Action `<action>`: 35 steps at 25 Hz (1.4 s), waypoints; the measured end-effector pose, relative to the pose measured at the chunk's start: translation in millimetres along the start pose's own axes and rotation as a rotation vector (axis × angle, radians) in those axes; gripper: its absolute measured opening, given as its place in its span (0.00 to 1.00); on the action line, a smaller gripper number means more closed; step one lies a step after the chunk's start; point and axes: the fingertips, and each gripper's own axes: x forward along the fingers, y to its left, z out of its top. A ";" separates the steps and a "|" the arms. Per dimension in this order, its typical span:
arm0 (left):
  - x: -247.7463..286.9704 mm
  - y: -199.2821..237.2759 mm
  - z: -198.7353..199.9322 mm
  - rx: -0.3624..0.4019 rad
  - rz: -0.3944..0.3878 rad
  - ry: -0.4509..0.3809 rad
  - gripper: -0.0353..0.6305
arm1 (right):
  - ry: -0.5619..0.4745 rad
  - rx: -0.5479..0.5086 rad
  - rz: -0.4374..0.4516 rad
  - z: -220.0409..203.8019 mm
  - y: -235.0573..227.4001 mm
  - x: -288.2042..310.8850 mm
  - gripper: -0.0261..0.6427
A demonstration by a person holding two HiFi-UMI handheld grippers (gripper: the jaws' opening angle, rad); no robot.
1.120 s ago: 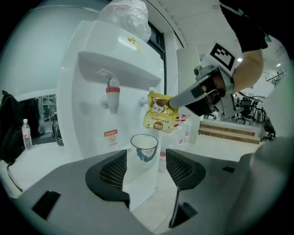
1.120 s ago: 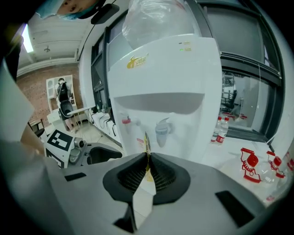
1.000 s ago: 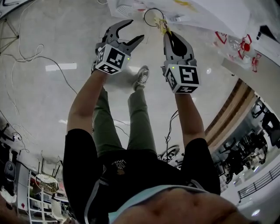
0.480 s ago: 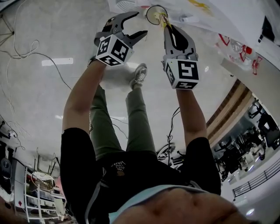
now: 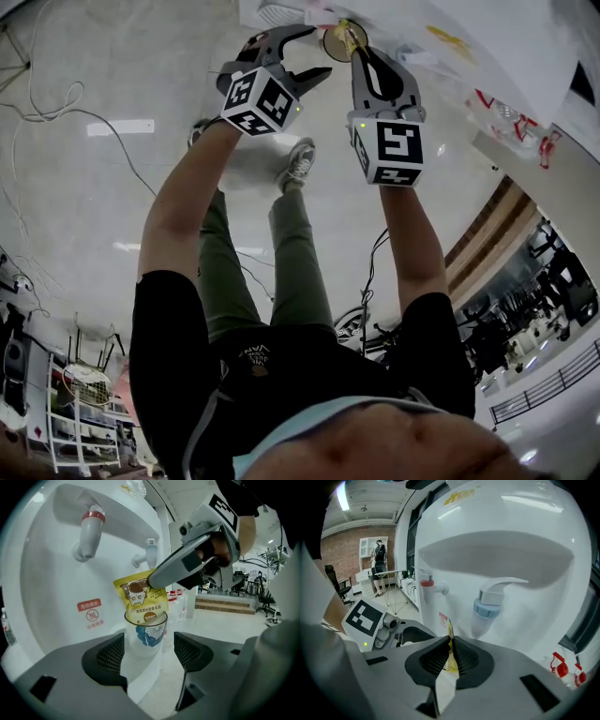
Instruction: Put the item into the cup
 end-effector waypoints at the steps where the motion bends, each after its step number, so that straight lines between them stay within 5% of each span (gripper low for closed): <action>1: 2.6 -0.3 0.3 -0.001 -0.007 -0.002 0.55 | 0.004 -0.001 0.003 -1.3 -0.6 2.5 0.12; 35: 5.2 1.4 -5.6 -0.031 -0.095 -0.052 0.55 | 0.109 0.034 0.024 -40.5 -4.4 43.7 0.12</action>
